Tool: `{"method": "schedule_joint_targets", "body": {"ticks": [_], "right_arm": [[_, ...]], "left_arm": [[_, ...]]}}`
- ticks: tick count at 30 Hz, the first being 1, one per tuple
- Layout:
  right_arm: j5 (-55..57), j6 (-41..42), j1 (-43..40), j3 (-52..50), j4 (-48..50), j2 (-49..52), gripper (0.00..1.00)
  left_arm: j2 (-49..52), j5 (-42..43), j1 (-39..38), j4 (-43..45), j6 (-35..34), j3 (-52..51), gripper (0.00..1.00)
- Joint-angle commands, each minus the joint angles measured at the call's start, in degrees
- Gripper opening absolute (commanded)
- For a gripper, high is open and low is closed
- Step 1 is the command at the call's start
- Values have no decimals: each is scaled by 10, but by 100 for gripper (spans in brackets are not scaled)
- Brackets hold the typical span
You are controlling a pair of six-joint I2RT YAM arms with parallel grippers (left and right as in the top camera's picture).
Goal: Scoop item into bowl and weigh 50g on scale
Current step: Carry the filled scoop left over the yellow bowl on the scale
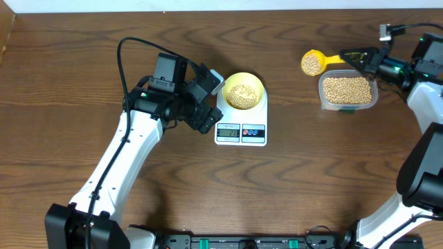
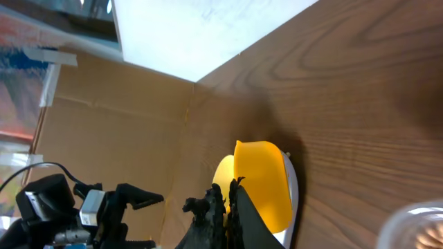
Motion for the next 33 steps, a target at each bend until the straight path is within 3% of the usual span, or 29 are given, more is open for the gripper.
{"method": "schedule_joint_targets", "body": {"ticks": [1, 33], "right_arm": [[8, 20, 22, -1, 11, 7, 1], [74, 50, 183, -1, 75, 7, 1]], "left_arm": [[-2, 7, 2, 0, 4, -7, 86], [-2, 7, 2, 0, 4, -7, 86]]}}
